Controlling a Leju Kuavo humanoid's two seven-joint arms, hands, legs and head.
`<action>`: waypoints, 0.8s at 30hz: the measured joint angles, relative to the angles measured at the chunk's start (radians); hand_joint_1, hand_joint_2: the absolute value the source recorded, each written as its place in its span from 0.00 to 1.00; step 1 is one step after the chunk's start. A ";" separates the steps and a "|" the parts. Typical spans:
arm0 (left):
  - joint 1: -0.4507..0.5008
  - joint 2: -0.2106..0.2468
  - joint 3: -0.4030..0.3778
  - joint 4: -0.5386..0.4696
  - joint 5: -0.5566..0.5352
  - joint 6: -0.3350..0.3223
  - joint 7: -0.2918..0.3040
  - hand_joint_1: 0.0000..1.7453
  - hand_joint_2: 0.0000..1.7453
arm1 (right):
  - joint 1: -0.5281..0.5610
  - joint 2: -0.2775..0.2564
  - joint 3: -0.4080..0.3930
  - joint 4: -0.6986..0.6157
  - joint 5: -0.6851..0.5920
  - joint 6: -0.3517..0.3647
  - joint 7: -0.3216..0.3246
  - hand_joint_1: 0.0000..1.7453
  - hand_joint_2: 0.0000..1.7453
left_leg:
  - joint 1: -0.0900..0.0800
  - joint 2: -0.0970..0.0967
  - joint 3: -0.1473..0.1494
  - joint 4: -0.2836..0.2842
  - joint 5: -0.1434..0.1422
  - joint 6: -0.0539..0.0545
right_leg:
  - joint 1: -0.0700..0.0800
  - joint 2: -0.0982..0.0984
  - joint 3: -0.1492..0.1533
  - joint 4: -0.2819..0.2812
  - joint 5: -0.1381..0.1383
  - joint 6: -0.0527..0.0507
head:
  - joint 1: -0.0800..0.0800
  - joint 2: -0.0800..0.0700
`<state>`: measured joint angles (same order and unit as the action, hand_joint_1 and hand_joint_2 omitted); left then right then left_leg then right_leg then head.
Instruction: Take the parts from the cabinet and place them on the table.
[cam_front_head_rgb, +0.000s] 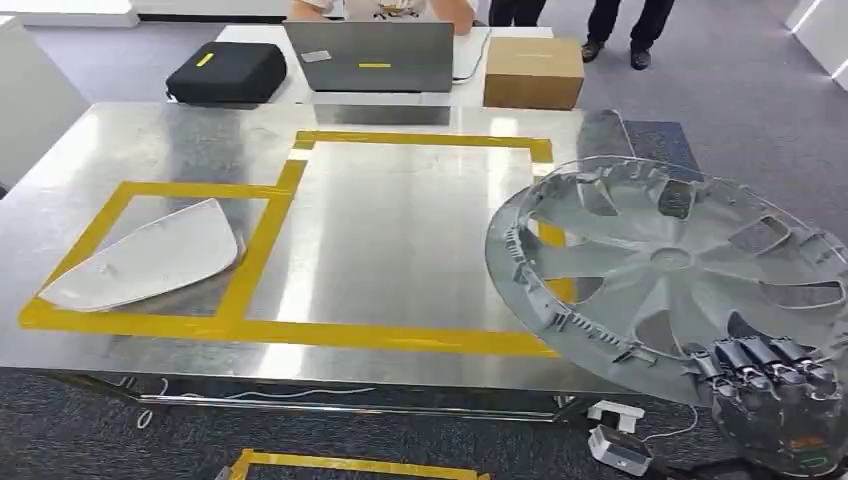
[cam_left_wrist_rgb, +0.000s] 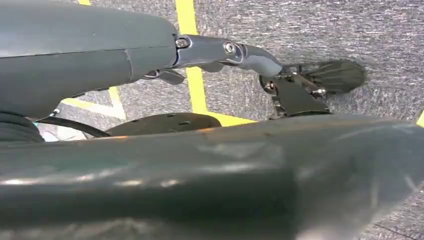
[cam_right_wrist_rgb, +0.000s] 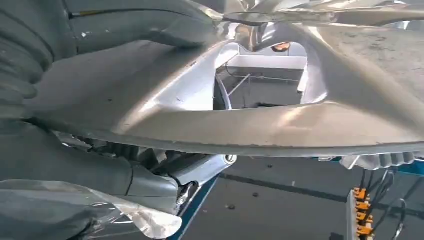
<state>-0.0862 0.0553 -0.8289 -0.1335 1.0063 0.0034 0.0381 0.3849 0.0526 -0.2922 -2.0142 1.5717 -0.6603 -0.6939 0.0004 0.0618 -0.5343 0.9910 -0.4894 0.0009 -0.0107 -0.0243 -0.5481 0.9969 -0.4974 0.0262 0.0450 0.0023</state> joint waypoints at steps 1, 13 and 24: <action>0.000 0.000 0.000 0.000 0.000 0.000 0.000 0.00 0.00 | 0.000 0.000 0.000 0.000 0.000 0.000 0.000 1.00 1.00 | 0.000 0.000 0.000 0.000 0.000 0.000 | 0.000 0.000 0.000 0.000 0.000 0.000 | 0.000 0.000; -0.064 -0.008 -0.084 0.000 -0.067 0.008 0.058 0.00 0.00 | -0.673 -0.283 0.566 0.617 0.002 0.003 1.075 1.00 1.00 | -0.002 0.003 -0.016 0.003 0.018 0.003 | -0.001 0.002 -0.016 0.000 0.020 0.001 | 0.000 0.000; -0.054 -0.007 -0.119 0.000 -0.072 0.008 0.060 0.00 0.00 | -0.791 -0.373 0.925 0.785 -0.001 0.011 0.907 1.00 1.00 | -0.001 -0.002 -0.026 0.003 0.019 0.004 | 0.001 -0.002 -0.024 0.001 0.020 0.000 | 0.001 0.000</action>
<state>-0.1401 0.0484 -0.9479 -0.1339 0.9339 0.0118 0.0977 -0.4066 -0.3204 0.6332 -1.2287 1.5702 -0.6489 0.2133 -0.0009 0.0596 -0.5607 0.9941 -0.4704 0.0051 -0.0101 -0.0266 -0.5726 0.9982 -0.4778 0.0261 0.0462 0.0023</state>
